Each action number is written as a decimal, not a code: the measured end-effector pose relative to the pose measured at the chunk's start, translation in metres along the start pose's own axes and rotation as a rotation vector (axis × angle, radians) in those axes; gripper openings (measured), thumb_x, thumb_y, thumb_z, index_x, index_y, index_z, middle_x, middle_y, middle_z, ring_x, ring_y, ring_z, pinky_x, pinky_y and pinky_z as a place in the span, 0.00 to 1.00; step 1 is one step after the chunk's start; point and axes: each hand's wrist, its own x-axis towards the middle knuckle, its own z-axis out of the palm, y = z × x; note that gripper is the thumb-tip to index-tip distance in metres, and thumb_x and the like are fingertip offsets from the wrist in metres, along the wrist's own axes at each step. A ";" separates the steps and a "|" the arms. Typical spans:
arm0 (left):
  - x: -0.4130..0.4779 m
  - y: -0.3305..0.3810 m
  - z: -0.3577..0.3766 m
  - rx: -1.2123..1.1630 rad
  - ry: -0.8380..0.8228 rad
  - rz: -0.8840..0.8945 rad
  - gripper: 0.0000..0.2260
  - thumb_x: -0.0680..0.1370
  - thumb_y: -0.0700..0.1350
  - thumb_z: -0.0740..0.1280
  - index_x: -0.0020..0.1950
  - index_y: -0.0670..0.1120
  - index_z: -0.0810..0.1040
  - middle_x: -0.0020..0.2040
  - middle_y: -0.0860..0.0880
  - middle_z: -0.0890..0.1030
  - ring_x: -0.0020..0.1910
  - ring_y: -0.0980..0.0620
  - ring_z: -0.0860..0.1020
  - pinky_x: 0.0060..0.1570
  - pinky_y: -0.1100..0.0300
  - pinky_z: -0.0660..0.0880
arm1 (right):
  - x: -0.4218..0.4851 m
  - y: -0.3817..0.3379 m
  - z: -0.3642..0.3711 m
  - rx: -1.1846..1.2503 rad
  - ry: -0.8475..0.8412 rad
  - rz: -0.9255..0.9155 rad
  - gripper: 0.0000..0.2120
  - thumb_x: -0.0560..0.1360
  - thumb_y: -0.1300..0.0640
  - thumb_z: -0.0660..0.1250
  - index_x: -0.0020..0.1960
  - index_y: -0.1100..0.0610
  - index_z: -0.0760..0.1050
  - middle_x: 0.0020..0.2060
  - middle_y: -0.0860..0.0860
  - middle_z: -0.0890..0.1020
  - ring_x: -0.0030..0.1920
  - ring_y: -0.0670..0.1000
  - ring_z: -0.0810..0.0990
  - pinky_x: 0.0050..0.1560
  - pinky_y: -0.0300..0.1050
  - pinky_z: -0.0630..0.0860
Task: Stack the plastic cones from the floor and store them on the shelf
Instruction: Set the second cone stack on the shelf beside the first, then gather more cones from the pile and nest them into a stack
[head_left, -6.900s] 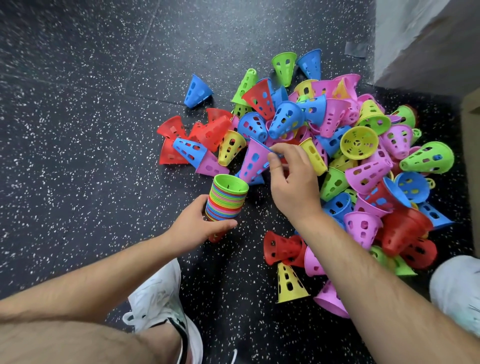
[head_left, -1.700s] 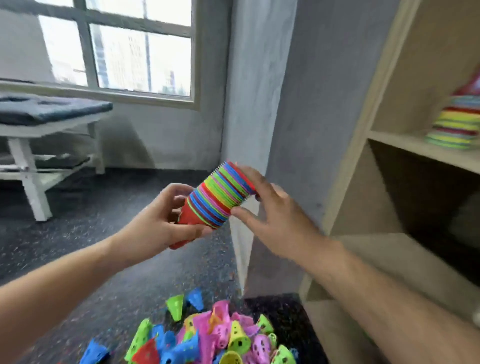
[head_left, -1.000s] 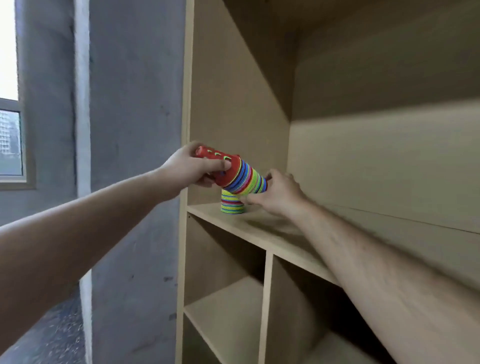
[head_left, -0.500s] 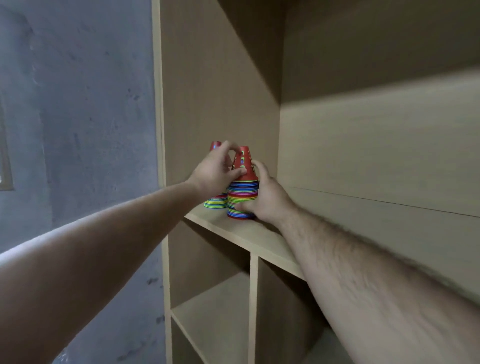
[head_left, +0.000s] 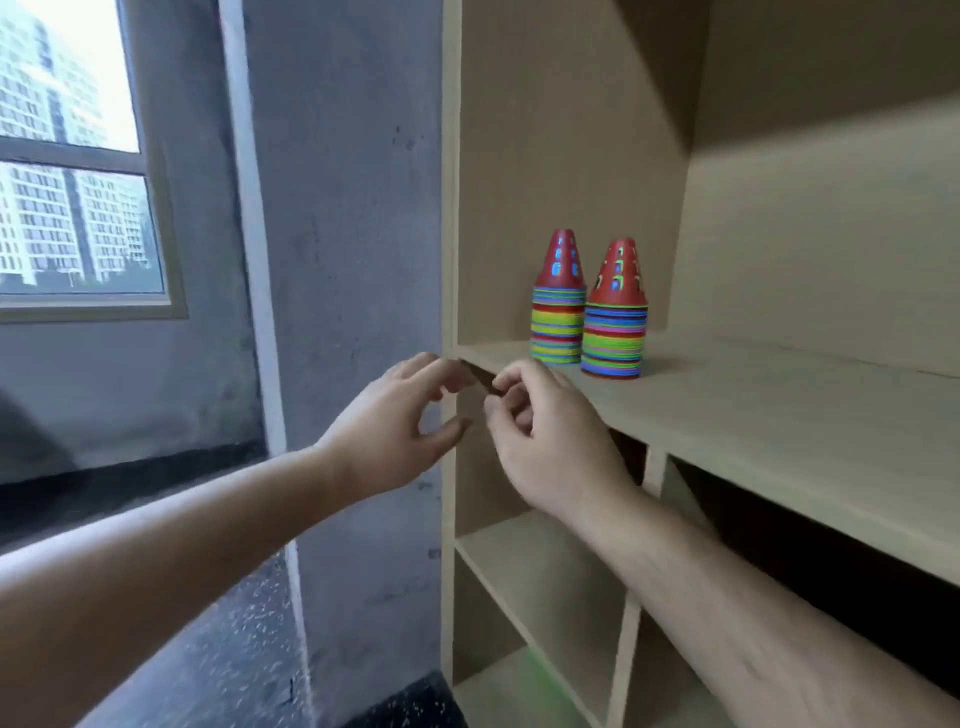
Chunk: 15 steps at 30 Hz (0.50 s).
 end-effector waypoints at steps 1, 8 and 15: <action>-0.031 -0.006 -0.008 0.035 -0.047 -0.004 0.15 0.79 0.53 0.69 0.64 0.53 0.76 0.57 0.58 0.76 0.55 0.59 0.75 0.55 0.64 0.72 | -0.021 -0.009 0.025 0.054 -0.068 0.008 0.05 0.78 0.52 0.65 0.53 0.49 0.73 0.44 0.44 0.77 0.43 0.48 0.76 0.46 0.50 0.76; -0.257 -0.088 -0.061 0.130 -0.242 -0.214 0.16 0.76 0.51 0.68 0.64 0.51 0.76 0.56 0.52 0.79 0.54 0.54 0.77 0.56 0.63 0.72 | -0.158 -0.103 0.209 0.421 -0.444 0.030 0.09 0.81 0.49 0.60 0.60 0.46 0.73 0.50 0.45 0.78 0.50 0.50 0.78 0.50 0.54 0.77; -0.506 -0.136 -0.088 0.184 -0.442 -0.743 0.19 0.76 0.59 0.69 0.63 0.51 0.77 0.56 0.57 0.76 0.54 0.54 0.78 0.57 0.62 0.73 | -0.323 -0.161 0.326 0.475 -0.840 -0.015 0.12 0.79 0.50 0.61 0.57 0.53 0.77 0.51 0.49 0.79 0.54 0.51 0.77 0.58 0.51 0.74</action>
